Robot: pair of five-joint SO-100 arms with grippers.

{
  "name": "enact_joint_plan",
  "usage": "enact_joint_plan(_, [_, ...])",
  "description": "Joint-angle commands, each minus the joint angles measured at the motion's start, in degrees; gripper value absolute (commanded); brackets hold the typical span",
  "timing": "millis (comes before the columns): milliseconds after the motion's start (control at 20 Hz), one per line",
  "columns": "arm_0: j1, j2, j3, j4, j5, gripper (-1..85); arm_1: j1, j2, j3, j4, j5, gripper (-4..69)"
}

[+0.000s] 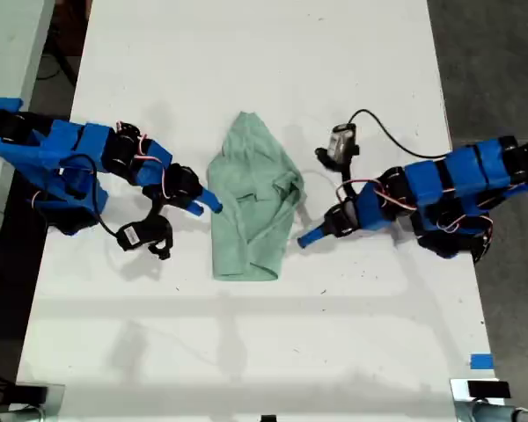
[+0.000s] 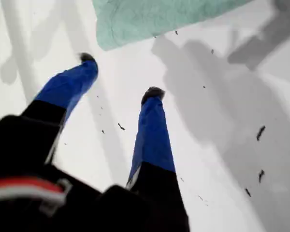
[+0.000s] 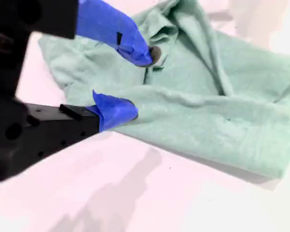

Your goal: Fold t shirt

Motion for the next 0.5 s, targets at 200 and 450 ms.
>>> enact_joint_plan(200, [5.89,-14.15,-7.82,-3.52,-5.89,22.5,-4.22,-44.38,-51.33,15.21,-0.70,28.7])
enact_joint_plan(450, [7.03,-35.51,-16.87,-7.82,-6.15,24.3,-1.93,-49.31,-54.14,15.82,-0.88,28.6])
